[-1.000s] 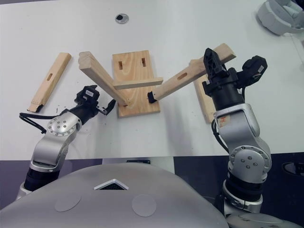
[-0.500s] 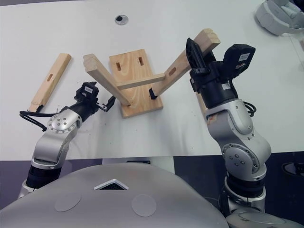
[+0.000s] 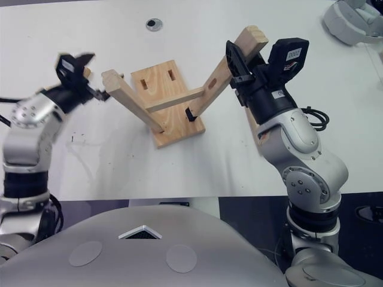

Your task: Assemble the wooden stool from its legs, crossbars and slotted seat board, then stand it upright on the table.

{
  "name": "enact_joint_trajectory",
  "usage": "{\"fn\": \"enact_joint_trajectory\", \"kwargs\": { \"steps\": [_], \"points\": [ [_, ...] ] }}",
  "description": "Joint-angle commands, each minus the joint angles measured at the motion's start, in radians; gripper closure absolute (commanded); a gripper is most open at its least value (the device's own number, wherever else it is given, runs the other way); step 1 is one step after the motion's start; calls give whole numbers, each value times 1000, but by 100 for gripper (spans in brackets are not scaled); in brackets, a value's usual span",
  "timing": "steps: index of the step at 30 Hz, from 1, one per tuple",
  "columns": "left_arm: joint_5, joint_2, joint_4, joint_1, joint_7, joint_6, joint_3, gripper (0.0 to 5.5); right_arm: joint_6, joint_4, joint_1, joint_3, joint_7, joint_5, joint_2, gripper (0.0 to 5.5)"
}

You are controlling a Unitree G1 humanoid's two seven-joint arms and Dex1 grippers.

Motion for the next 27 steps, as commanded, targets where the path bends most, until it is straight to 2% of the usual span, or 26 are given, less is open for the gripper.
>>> {"fn": "enact_joint_trajectory", "kwargs": {
  "steps": [1,3,7,12,16,27],
  "points": [
    [21,40,356,-220,-286,-116,-114,85,131,108,-29,51,73,-90,-95,435],
    [58,43,502,-308,-433,-143,-200,85,124,157,-77,86,160,-109,-122,434],
    [156,18,715,-377,-444,-284,-264,85,76,262,-200,214,303,-220,-142,430],
    [98,-54,723,-378,-483,-306,-241,85,92,272,-223,263,337,-241,-126,428],
    [-5,-89,621,-395,-569,-231,-205,85,131,340,-264,279,342,-253,-112,427],
    [78,-99,642,-434,-618,-277,-291,85,136,401,-301,290,354,-258,-99,426]
  ]
}}
